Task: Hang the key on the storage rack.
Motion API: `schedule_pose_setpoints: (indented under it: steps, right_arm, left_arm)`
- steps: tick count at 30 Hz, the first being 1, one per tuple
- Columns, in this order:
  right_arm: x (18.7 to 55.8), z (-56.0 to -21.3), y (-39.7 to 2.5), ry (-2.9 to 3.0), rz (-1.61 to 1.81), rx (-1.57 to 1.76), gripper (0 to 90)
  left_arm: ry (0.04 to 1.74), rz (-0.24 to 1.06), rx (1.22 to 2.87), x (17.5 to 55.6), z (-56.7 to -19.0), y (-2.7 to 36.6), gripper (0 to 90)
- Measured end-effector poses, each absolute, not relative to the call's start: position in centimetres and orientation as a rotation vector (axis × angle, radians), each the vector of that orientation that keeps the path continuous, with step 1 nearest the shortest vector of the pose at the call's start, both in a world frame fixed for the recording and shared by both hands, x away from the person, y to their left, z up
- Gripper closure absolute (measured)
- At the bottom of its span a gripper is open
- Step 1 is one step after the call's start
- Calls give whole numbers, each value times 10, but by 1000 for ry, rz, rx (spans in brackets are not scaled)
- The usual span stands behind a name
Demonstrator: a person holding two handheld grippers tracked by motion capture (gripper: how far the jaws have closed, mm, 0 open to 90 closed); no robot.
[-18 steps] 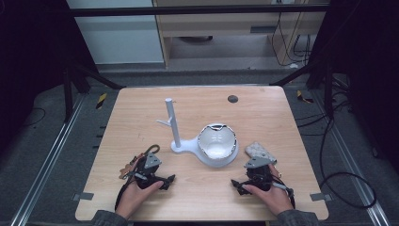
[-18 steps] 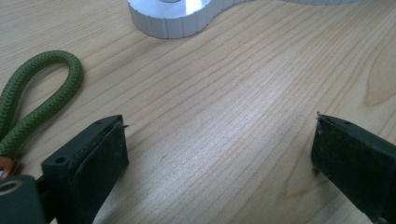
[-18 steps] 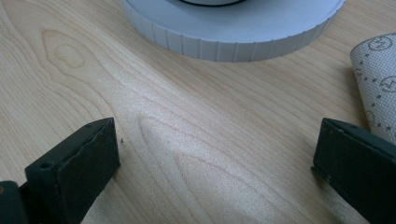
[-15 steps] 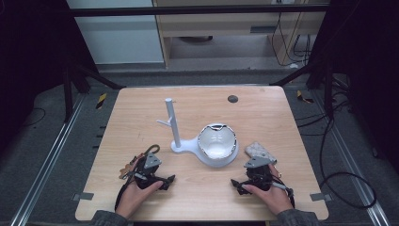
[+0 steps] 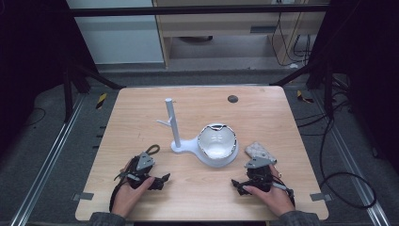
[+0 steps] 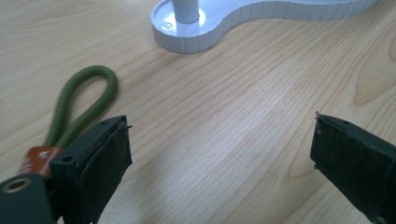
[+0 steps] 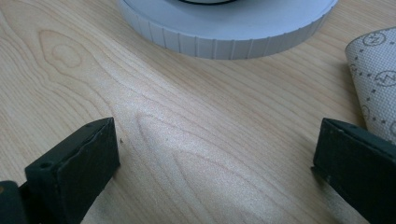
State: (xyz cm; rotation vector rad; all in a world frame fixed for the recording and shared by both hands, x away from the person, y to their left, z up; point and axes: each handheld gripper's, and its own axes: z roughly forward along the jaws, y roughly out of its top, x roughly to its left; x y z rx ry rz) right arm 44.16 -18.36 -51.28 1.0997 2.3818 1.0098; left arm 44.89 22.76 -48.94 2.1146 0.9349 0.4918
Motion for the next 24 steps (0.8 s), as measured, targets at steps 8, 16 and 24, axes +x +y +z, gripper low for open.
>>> schedule_pose_setpoints:
  steps: [8,16,24]
  right_arm:
    - [441,-513,-184,2379,1005,1098,2]
    - [441,-513,-185,2378,1004,1095,2]
    - [440,-513,-185,2381,1010,1096,2]
  left_arm:
    - [989,495,2104,453,-456,250,58]
    - [998,566,2213,465,-433,252,48]
    - [1022,482,2393,491,-439,258,79]
